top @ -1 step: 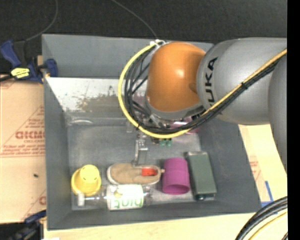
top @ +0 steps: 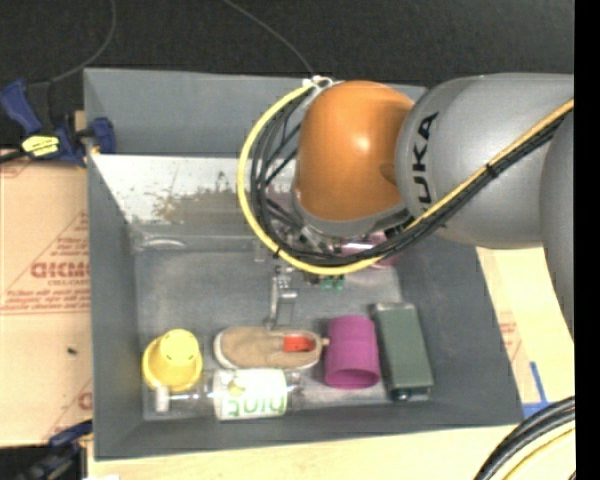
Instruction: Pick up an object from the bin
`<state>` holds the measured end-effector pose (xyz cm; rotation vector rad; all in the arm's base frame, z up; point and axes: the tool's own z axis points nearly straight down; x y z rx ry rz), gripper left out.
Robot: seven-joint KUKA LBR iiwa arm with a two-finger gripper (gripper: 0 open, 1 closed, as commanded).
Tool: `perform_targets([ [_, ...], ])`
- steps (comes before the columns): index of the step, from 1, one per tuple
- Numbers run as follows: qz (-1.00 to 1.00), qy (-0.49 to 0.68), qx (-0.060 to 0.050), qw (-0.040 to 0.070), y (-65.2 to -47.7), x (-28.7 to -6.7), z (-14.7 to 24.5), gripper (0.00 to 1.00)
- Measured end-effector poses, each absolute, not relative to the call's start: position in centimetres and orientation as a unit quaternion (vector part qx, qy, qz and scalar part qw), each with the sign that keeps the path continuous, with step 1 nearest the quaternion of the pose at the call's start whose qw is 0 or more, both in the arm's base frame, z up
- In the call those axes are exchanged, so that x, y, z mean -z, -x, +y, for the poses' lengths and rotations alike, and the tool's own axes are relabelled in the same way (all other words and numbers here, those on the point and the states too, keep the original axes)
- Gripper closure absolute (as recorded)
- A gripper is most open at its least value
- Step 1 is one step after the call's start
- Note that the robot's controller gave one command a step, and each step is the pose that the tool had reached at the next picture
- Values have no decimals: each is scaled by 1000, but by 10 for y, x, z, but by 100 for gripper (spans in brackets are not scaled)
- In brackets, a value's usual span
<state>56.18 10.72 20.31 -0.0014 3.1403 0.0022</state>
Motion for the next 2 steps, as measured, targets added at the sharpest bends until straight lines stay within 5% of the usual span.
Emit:
perform_targets([
  [1,999,36,0,1,-538,-117,68,0],
  [2,1000,20,-2,12,-504,-104,66,100],
])
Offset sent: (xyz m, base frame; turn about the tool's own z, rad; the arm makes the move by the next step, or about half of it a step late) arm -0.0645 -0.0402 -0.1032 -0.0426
